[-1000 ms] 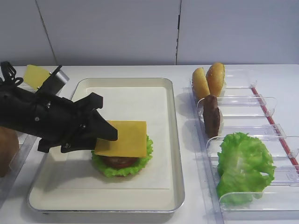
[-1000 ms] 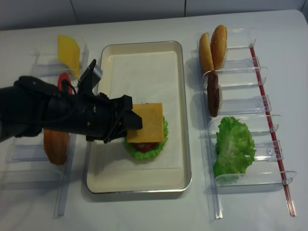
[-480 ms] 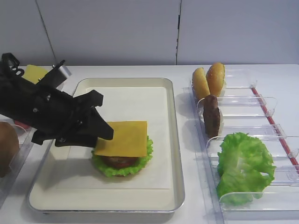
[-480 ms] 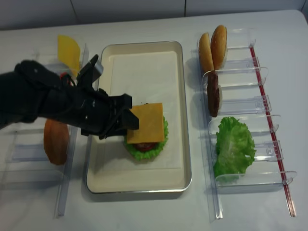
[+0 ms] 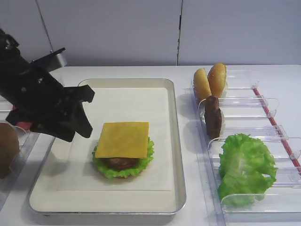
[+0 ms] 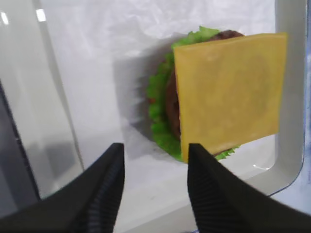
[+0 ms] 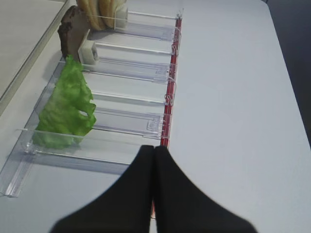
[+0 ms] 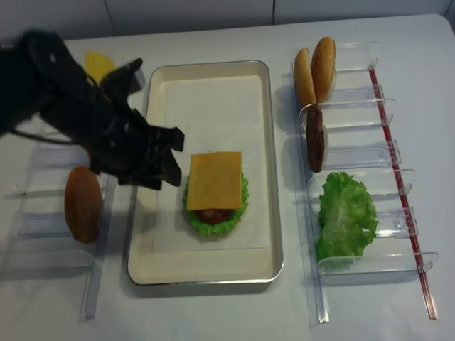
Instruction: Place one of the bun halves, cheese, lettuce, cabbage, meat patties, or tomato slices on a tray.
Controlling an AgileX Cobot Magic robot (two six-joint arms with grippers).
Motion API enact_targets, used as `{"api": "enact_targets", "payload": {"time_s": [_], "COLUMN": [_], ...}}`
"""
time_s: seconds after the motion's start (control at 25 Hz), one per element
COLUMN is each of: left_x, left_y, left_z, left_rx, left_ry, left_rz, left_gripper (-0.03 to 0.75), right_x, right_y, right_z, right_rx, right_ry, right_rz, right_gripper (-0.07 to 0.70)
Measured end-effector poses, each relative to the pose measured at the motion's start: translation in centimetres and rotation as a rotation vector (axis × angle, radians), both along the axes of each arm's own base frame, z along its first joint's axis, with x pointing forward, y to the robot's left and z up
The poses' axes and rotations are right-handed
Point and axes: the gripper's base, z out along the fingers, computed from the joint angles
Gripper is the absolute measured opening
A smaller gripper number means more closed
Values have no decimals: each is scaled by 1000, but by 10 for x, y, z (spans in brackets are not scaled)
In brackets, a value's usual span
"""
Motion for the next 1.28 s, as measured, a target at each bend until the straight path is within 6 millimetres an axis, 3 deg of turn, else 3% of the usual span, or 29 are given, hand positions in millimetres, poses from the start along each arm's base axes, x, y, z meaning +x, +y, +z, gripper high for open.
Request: {"api": "enact_targets", "payload": {"time_s": [0.36, 0.52, 0.72, 0.96, 1.28], "left_x": [15, 21, 13, -26, -101], "left_y": [20, 29, 33, 43, 64], "left_z": [50, 61, 73, 87, 68], "left_rx": [276, 372, 387, 376, 404], "left_ry": [-44, -98, -135, -181, -177], "left_rz": [-32, -8, 6, 17, 17], "left_gripper": [293, 293, 293, 292, 257], "right_x": [0, 0, 0, 0, 0], "right_y": [0, 0, 0, 0, 0], "right_z": [0, 0, 0, 0, 0], "right_rx": [0, 0, 0, 0, 0], "right_ry": [0, -2, -2, -2, -2], "right_rz": [0, 0, 0, 0, 0], "right_gripper": [98, 98, 98, 98, 98]}}
